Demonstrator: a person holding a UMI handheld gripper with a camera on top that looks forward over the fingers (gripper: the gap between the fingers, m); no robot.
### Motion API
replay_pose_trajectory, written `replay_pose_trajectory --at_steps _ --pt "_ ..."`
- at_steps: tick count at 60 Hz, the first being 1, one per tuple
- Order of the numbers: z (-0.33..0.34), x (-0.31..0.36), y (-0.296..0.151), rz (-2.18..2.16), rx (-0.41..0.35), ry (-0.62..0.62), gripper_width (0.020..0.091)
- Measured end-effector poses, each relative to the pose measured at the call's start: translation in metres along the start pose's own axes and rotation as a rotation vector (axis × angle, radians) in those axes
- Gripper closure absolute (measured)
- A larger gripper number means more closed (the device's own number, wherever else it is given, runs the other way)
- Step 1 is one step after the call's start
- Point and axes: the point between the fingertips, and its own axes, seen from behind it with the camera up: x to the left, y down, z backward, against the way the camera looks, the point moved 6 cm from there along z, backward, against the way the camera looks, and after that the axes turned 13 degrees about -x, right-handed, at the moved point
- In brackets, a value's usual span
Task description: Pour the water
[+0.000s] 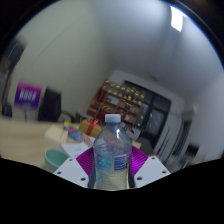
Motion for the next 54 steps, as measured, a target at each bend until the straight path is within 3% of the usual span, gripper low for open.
replay_pose_trajectory --at_steps 8,23,25,35,45,50,54 --pt "0.02 0.005 0.034 -0.409 -0.002 0.128 0.0648" --pt "0.011 0.023 0.085 -0.436 0.101 0.087 0.0642" --pt "0.008 0.003 0.08 -0.423 0.065 0.082 0.0646" --pt "0.01 0.007 0.078 -0.387 0.05 0.068 0.0634" --pt "0.012 0.007 0.076 -0.377 0.067 0.042 0.0459" --pt "0.02 -0.002 0.08 -0.358 0.125 0.044 0.0367" --pt "0.028 -0.005 0.072 -0.367 0.128 0.035 0.0311"
